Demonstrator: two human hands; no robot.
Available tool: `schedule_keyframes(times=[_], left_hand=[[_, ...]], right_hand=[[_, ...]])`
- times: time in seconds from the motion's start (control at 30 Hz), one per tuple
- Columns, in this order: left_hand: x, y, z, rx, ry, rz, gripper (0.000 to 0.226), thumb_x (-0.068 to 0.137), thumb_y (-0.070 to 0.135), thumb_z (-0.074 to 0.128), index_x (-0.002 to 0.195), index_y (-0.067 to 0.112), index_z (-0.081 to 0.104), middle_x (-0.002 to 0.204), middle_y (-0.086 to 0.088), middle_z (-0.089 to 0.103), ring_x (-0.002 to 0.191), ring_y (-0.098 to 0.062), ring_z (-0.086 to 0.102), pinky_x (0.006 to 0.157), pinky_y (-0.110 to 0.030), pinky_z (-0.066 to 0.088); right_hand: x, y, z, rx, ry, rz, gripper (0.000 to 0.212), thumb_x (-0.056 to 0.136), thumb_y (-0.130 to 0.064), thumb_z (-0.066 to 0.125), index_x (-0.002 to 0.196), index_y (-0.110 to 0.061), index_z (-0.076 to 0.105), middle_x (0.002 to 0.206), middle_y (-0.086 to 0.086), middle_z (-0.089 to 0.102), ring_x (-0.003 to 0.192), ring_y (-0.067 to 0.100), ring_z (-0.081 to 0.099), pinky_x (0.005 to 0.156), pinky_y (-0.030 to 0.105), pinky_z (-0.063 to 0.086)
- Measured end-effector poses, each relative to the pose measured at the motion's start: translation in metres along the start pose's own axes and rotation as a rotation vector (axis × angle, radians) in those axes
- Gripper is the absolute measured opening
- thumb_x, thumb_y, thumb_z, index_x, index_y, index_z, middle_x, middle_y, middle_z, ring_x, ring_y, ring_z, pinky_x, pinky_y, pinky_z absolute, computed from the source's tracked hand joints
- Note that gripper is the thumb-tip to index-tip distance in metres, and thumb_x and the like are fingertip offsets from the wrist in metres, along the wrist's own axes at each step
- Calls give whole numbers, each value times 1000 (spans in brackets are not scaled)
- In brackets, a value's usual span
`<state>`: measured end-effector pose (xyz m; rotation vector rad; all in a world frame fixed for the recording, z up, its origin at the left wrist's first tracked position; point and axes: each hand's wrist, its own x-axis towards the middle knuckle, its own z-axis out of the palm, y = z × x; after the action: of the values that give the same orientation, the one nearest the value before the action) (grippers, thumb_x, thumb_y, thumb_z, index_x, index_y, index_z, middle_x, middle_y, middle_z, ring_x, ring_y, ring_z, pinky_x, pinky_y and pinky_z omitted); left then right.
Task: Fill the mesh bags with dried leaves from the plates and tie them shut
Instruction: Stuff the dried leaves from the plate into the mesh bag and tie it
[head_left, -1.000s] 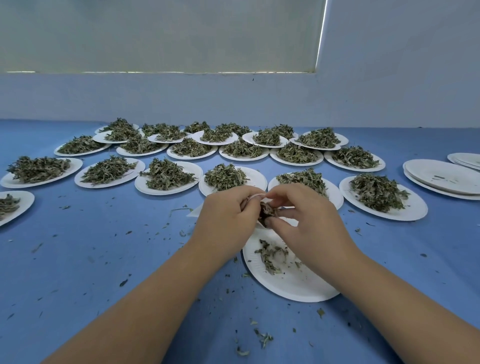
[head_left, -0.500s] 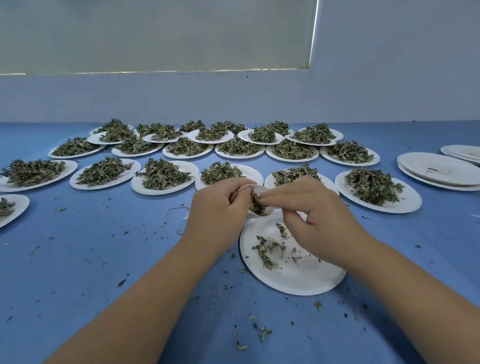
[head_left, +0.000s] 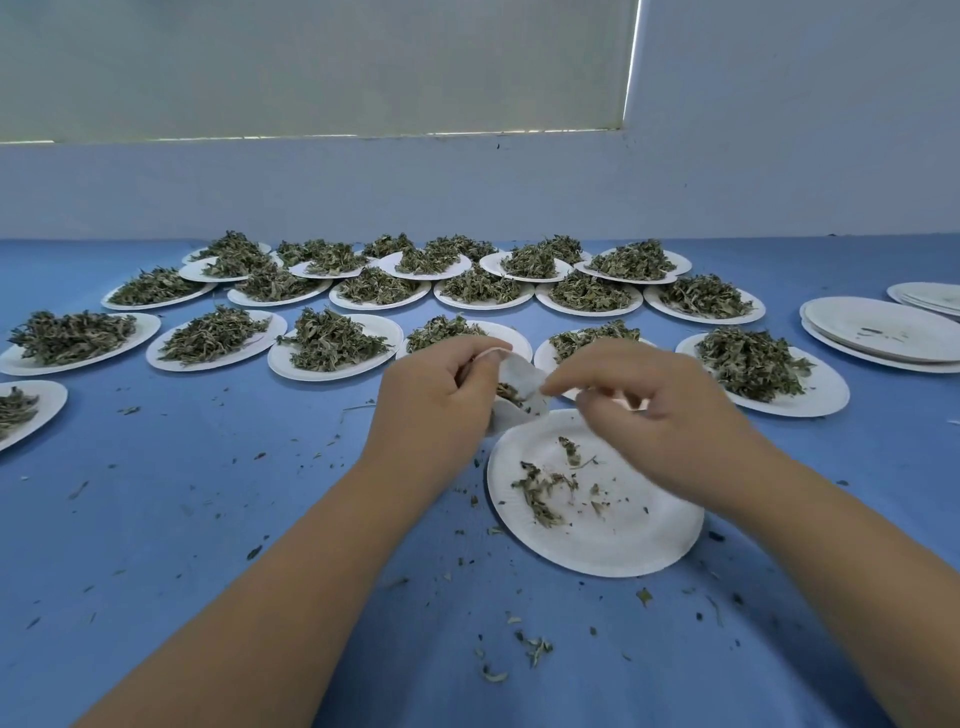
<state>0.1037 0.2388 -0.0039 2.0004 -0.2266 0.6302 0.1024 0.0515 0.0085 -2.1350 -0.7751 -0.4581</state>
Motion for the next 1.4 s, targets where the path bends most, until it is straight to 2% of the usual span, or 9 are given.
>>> schedule_keyframes(times=[0.13, 0.23, 0.33, 0.43, 0.6, 0.87, 1.1, 1.3, 1.4], left_hand=[[3, -2, -5, -13, 21, -30, 21, 96, 21, 55, 92, 29, 74, 58, 22, 61, 57, -6, 59, 56, -22, 51], [2, -3, -4, 0, 22, -16, 20, 95, 20, 55, 94, 25, 75, 61, 18, 63, 53, -1, 56, 52, -16, 47], [1, -3, -1, -13, -6, -13, 20, 96, 17, 55, 92, 24, 74, 56, 16, 61, 47, -3, 57, 46, -10, 40], [-1, -4, 1, 16, -33, 19, 23, 95, 17, 54, 90, 30, 72, 58, 14, 61, 48, -6, 57, 45, -9, 37], [0, -5, 2, 35, -33, 29, 21, 95, 18, 55, 93, 28, 73, 58, 13, 62, 45, -2, 54, 44, -9, 36], [0, -4, 1, 9, -40, 2, 22, 95, 18, 54, 90, 30, 72, 62, 12, 64, 57, -13, 65, 55, -28, 52], [0, -6, 1, 16, -32, 23, 22, 95, 16, 54, 90, 28, 73, 59, 3, 63, 52, -14, 63, 47, -20, 47], [0, -8, 1, 28, -27, 39, 22, 95, 17, 54, 90, 28, 73, 61, 8, 64, 50, -7, 59, 47, -15, 42], [0, -9, 1, 36, -21, 53, 23, 95, 16, 54, 90, 29, 72, 61, 6, 64, 51, -11, 61, 48, -24, 48]], right_hand=[[2, 14, -13, -161, -112, 227, 24, 91, -16, 57, 93, -35, 73, 88, -24, 62, 75, -7, 55, 62, 7, 40], [-1, 24, -5, -421, -376, 245, 23, 96, -21, 52, 104, -27, 73, 94, -17, 56, 82, 0, 54, 70, 18, 43], [-3, 26, 6, -513, -438, 192, 23, 96, -21, 50, 97, -20, 73, 94, -8, 53, 79, 3, 52, 71, 24, 46], [-4, 21, 12, -470, -450, 123, 25, 93, -17, 51, 99, -24, 74, 89, -13, 50, 79, -3, 48, 63, 12, 35], [-7, 9, 13, -270, -484, 147, 29, 93, -16, 54, 111, -30, 71, 89, -29, 50, 83, -14, 48, 72, 3, 35], [-12, -3, 17, -323, -620, 11, 44, 90, -41, 58, 133, -37, 53, 124, -12, 46, 119, 2, 35, 104, 19, 27], [-10, -5, 10, -258, -595, -4, 27, 87, -27, 65, 113, -35, 70, 93, -27, 49, 92, -9, 47, 81, 6, 34], [-11, -7, 12, -262, -617, -45, 34, 87, -18, 63, 116, -35, 69, 97, -20, 51, 88, -5, 46, 80, 12, 38], [-11, -8, 6, -265, -639, 4, 28, 87, -23, 65, 110, -37, 72, 94, -23, 54, 88, -7, 49, 78, 10, 38]])
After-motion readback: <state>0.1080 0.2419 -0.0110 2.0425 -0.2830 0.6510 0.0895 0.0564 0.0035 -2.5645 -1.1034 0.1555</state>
